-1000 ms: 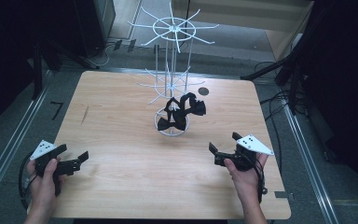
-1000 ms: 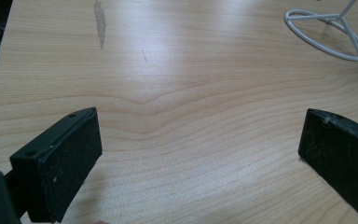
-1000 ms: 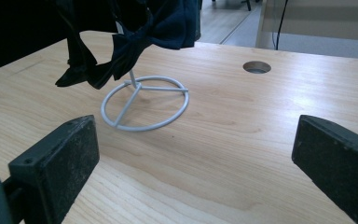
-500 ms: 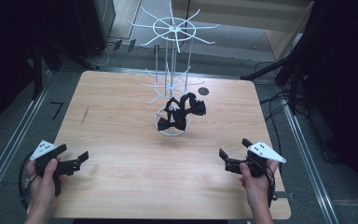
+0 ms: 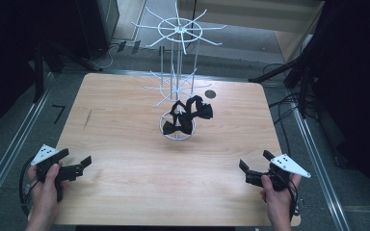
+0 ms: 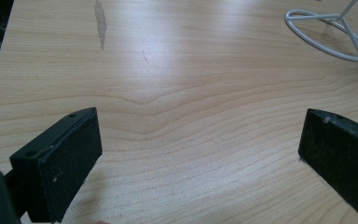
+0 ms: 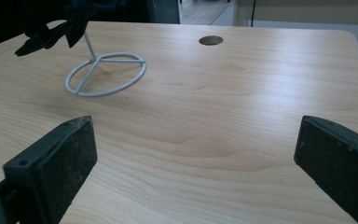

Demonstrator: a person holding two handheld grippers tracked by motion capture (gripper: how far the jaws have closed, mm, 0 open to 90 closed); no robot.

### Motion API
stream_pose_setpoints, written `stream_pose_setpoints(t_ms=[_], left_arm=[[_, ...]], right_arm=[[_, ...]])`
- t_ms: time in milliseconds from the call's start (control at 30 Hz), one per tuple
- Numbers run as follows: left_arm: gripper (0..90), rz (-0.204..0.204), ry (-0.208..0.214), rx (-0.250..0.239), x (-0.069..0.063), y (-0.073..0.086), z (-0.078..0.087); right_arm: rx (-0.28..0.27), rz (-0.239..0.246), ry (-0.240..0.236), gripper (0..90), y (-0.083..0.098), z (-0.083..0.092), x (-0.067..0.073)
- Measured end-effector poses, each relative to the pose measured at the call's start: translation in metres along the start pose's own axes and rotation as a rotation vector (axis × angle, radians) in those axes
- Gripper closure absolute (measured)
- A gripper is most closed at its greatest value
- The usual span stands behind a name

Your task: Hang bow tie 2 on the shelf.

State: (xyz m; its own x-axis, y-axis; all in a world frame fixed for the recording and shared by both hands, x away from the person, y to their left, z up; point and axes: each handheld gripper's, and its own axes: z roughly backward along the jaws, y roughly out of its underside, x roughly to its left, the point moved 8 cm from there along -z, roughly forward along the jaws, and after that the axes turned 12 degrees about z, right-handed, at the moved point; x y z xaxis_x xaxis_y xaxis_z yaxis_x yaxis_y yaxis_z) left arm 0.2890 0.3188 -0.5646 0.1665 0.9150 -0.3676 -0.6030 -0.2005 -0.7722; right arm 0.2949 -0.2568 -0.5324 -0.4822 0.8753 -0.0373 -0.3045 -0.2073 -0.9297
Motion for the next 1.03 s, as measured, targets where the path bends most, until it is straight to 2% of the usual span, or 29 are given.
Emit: stream_pose_setpoints(t_ms=[600, 833, 933, 1033], left_arm=[[0.0, -0.002, -0.001, 0.004, 0.0, 0.001, 0.0], [0.0, -0.001, 0.0, 0.005, -0.001, 0.001, 0.0], [0.0, -0.001, 0.0, 0.005, 0.0, 0.001, 0.0], [0.0, 0.002, 0.002, 0.006, 0.0, 0.001, 0.0]], right_arm=[[0.036, -0.031, 0.083, 0.0, 0.033, 0.032, -0.039], [0.069, -0.04, 0.107, 0.4, 0.051, 0.038, -0.052], [0.067, -0.076, 0.112, 2.0, 0.057, 0.041, -0.057], [0.069, -0.084, 0.113, 3.5, 0.059, 0.041, -0.058]])
